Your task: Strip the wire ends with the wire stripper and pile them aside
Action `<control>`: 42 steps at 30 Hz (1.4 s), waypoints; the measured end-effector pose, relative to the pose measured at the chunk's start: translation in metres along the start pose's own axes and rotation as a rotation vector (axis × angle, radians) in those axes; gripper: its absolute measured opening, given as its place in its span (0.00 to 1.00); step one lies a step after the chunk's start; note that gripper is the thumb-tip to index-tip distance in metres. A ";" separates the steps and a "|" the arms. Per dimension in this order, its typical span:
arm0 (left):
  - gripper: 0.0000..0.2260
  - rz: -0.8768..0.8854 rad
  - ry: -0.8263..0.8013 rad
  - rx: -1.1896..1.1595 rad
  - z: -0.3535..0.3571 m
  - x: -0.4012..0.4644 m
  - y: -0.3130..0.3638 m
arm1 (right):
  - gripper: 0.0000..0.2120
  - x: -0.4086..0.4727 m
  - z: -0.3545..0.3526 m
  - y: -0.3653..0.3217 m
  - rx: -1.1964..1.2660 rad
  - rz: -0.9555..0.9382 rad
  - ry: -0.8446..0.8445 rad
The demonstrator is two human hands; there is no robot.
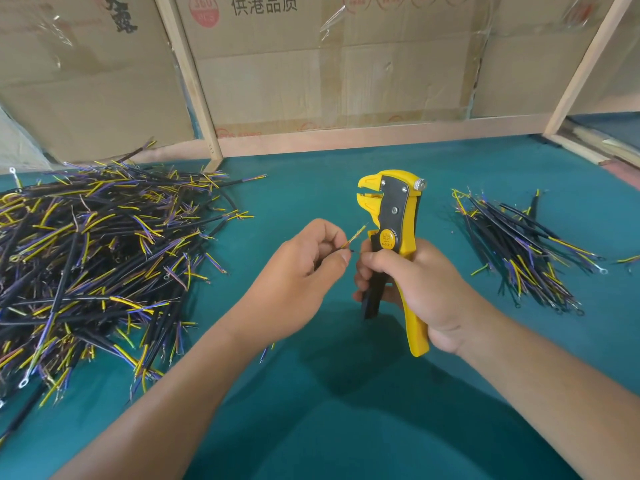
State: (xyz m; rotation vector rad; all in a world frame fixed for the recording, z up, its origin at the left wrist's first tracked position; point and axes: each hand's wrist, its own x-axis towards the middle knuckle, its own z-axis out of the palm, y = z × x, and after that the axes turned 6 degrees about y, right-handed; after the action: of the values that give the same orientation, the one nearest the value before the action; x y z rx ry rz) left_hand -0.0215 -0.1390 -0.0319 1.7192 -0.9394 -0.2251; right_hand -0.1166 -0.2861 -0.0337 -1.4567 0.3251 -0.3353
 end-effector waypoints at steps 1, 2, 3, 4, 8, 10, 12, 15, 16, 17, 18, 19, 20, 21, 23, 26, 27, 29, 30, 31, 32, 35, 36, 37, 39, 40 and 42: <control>0.04 -0.012 -0.004 -0.020 0.000 0.000 -0.001 | 0.17 0.000 0.000 0.000 0.002 -0.002 -0.006; 0.05 -0.025 -0.008 -0.041 0.000 0.000 -0.001 | 0.17 0.000 0.000 0.000 0.004 -0.005 -0.013; 0.05 -0.037 -0.012 -0.059 0.000 0.000 -0.002 | 0.16 -0.001 0.001 -0.001 0.006 -0.008 -0.019; 0.05 -0.047 -0.014 -0.074 0.000 0.000 -0.002 | 0.16 -0.001 0.001 -0.001 0.007 -0.010 -0.025; 0.06 -0.046 -0.006 -0.122 0.002 -0.001 -0.003 | 0.14 -0.002 0.002 -0.001 0.018 -0.021 -0.039; 0.09 -0.025 0.017 -0.097 0.004 -0.002 -0.002 | 0.15 -0.002 0.003 -0.001 0.018 -0.026 -0.048; 0.10 0.001 0.042 -0.044 0.006 -0.003 -0.001 | 0.15 -0.003 0.004 -0.001 0.014 -0.025 -0.054; 0.09 0.023 0.079 0.004 0.007 -0.003 0.000 | 0.15 -0.003 0.004 -0.002 0.022 -0.014 -0.052; 0.08 0.028 0.093 0.021 0.008 -0.003 0.000 | 0.15 -0.003 0.004 -0.003 0.029 -0.015 -0.051; 0.08 0.034 0.104 0.041 0.009 -0.003 0.000 | 0.15 -0.003 0.004 -0.003 0.038 -0.017 -0.053; 0.08 0.037 0.113 0.052 0.009 -0.003 0.000 | 0.14 -0.003 0.003 -0.002 0.047 -0.018 -0.056; 0.08 0.036 0.119 0.047 0.010 -0.003 0.000 | 0.12 -0.002 0.003 -0.002 0.055 -0.018 -0.058; 0.08 0.032 0.124 0.032 0.011 -0.003 0.000 | 0.10 -0.002 0.003 -0.001 0.062 -0.014 -0.059; 0.08 0.022 0.129 0.012 0.012 -0.002 0.000 | 0.09 -0.002 0.003 -0.001 0.067 -0.008 -0.062; 0.08 -0.009 0.130 -0.037 0.012 -0.002 -0.001 | 0.07 -0.001 0.003 0.000 0.079 0.000 -0.065; 0.07 -0.041 0.097 -0.069 0.012 -0.001 -0.003 | 0.07 0.000 0.002 0.003 0.114 0.013 -0.071; 0.07 -0.044 0.089 -0.066 0.010 0.000 -0.004 | 0.06 0.001 0.002 0.003 0.137 0.023 -0.082; 0.06 -0.038 0.103 -0.065 0.004 0.002 -0.004 | 0.05 0.002 0.001 0.004 0.218 0.062 -0.125; 0.06 -0.033 0.123 -0.071 0.000 0.003 -0.003 | 0.06 0.003 0.000 0.004 0.266 0.092 -0.157; 0.06 -0.027 0.147 -0.081 -0.006 0.004 -0.003 | 0.08 0.003 -0.003 0.003 0.302 0.129 -0.196; 0.06 -0.020 0.171 -0.098 -0.012 0.006 -0.002 | 0.09 0.003 -0.006 0.001 0.321 0.170 -0.244; 0.05 0.008 0.202 -0.155 -0.025 0.007 0.001 | 0.10 0.001 -0.014 -0.001 0.305 0.266 -0.411; 0.05 0.019 0.200 -0.156 -0.028 0.007 0.002 | 0.09 0.000 -0.015 -0.002 0.290 0.278 -0.453; 0.05 0.032 0.196 -0.143 -0.030 0.007 0.002 | 0.09 -0.001 -0.014 -0.002 0.271 0.279 -0.480; 0.04 0.061 0.185 -0.103 -0.031 0.006 0.002 | 0.08 -0.003 -0.011 -0.001 0.234 0.268 -0.500; 0.03 0.074 0.180 -0.084 -0.031 0.005 0.002 | 0.08 -0.004 -0.010 -0.001 0.226 0.262 -0.503; 0.03 0.098 0.174 -0.045 -0.031 0.004 0.003 | 0.07 -0.005 -0.006 0.000 0.223 0.256 -0.508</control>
State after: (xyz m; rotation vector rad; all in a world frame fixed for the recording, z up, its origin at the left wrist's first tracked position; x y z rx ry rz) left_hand -0.0023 -0.1193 -0.0164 1.6186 -0.8808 -0.0312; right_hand -0.1242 -0.2895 -0.0342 -1.2136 0.0567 0.2027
